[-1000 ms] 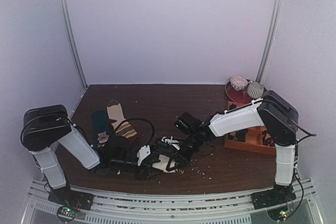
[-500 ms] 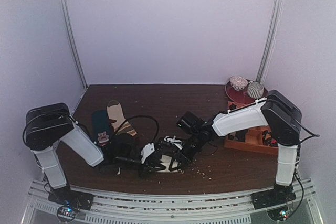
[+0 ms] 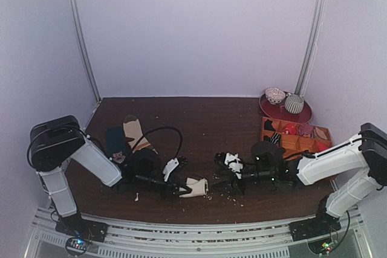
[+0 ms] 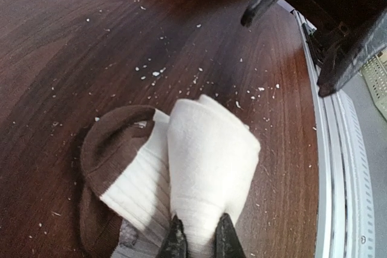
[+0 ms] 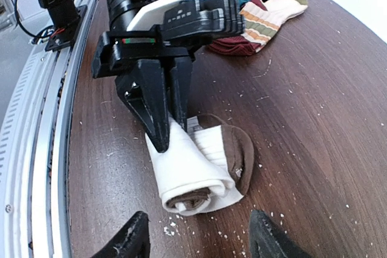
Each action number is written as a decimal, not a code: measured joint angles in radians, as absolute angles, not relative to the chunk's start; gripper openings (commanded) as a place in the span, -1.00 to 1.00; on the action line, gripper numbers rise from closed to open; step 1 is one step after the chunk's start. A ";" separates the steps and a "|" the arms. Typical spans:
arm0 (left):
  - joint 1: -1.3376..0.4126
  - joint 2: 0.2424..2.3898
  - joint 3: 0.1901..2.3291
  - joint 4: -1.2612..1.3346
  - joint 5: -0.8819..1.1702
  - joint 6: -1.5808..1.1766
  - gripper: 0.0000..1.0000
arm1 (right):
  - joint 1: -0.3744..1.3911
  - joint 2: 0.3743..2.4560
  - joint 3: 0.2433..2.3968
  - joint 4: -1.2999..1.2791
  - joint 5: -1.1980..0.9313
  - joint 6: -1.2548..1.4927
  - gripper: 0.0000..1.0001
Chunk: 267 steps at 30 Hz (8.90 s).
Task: Roll the socks
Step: Roll a pair of socks at the center of the board.
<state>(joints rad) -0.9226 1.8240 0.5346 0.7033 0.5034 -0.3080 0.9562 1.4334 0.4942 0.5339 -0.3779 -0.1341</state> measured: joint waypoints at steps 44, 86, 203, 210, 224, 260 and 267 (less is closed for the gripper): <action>-0.902 1.656 0.500 0.549 0.446 -0.218 0.15 | 0.995 1.809 0.752 0.446 -0.433 -0.049 -0.67; -0.940 1.805 0.571 0.660 0.455 0.099 -0.88 | 0.804 2.010 1.147 -0.220 -0.941 0.093 -0.45; -0.879 1.812 0.619 0.583 0.558 0.193 0.31 | 0.945 1.839 0.900 0.152 -0.410 -0.014 -0.47; -0.875 1.864 0.668 0.586 0.561 0.205 -0.15 | 0.943 1.839 0.901 0.149 -0.414 -0.006 -0.46; -0.855 1.906 0.706 0.568 0.626 0.212 -1.00 | 0.943 1.845 0.942 0.070 -0.395 0.008 -0.04; -0.872 1.943 0.728 0.598 0.661 0.191 -1.00 | 0.727 1.040 0.756 0.027 0.363 0.141 0.49; -0.872 1.949 0.734 0.596 0.667 0.192 -1.00 | 0.717 1.135 0.816 -0.031 0.352 0.218 0.73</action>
<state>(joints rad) -0.8722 1.9491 0.7341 0.5964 0.6670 0.1917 0.7170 1.1351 0.8158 -0.0311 0.3515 0.2184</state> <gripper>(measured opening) 0.090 0.663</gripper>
